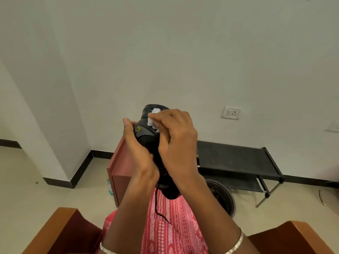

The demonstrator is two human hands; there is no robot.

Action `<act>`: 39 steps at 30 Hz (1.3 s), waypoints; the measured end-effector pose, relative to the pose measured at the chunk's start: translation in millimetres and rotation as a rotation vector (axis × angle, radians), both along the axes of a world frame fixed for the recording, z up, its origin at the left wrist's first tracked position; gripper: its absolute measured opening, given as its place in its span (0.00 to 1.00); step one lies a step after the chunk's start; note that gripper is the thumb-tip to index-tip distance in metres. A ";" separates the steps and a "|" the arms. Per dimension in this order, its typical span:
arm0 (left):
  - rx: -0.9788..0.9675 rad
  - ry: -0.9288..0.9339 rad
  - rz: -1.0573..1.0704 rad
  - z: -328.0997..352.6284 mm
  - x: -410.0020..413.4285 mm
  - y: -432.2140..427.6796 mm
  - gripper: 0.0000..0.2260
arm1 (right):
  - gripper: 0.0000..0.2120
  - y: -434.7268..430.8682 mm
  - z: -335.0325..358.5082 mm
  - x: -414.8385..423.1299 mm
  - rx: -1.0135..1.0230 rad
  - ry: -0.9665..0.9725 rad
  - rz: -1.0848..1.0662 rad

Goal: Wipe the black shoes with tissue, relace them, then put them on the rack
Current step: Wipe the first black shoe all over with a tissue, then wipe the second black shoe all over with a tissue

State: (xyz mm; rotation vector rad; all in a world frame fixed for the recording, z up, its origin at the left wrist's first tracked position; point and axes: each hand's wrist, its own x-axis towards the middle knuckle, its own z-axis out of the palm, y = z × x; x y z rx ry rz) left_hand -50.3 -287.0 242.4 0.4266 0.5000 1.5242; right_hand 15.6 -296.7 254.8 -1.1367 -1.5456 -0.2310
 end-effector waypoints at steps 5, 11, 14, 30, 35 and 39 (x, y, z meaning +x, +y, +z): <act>-0.085 0.082 0.067 13.1 -1.1 24.6 0.31 | 0.10 3.6 -34.6 21.7 -0.082 0.084 0.052; -0.115 0.169 0.034 26.0 10.9 54.6 0.27 | 0.09 27.6 -34.9 43.8 -0.152 0.117 0.022; -0.121 0.181 -0.054 27.8 23.0 61.7 0.30 | 0.11 50.7 -6.2 47.9 -0.030 0.091 -0.046; -0.039 0.622 -0.314 38.5 11.4 151.2 0.15 | 0.12 75.6 -83.7 85.5 -0.167 0.080 -0.037; 0.097 1.258 -0.793 51.3 -6.8 196.3 0.11 | 0.13 65.9 -81.9 109.2 -0.295 0.376 -0.071; 0.339 1.831 -1.029 54.3 -15.5 222.0 0.09 | 0.11 61.2 -87.7 122.1 -0.324 0.487 -0.090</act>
